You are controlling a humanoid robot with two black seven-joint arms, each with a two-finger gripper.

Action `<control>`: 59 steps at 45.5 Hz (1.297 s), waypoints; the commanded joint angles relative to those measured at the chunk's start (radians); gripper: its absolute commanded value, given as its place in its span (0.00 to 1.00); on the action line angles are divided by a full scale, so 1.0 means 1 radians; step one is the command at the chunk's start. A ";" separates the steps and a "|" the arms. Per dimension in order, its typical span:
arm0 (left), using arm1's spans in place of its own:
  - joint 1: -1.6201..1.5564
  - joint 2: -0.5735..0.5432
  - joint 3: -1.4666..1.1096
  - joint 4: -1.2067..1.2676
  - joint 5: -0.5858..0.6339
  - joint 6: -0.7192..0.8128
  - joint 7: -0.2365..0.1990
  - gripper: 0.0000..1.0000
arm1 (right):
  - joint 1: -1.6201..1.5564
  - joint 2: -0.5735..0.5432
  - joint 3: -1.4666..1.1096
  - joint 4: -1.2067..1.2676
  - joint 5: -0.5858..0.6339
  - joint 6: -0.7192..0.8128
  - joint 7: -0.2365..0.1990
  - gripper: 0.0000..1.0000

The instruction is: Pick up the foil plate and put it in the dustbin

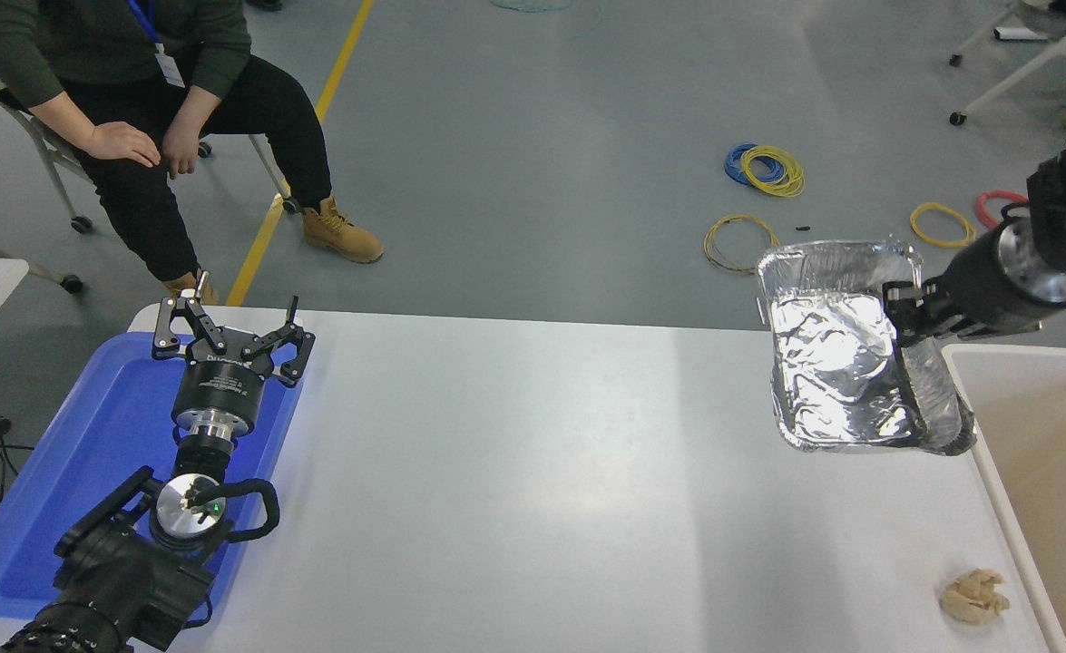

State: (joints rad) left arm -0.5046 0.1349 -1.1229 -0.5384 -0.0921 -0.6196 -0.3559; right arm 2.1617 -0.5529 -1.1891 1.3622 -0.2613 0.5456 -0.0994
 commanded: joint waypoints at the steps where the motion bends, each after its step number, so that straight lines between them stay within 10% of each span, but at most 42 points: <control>1: 0.000 0.000 0.000 0.000 0.000 0.000 0.000 1.00 | 0.139 -0.004 -0.029 0.002 -0.003 0.112 -0.002 0.00; 59: 0.001 0.000 0.000 0.000 0.000 0.000 0.000 1.00 | -0.310 -0.142 -0.161 -0.432 0.011 -0.157 -0.002 0.00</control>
State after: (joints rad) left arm -0.5046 0.1347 -1.1228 -0.5388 -0.0918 -0.6197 -0.3559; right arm 2.0448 -0.6268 -1.3341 1.1449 -0.2516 0.4741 -0.1008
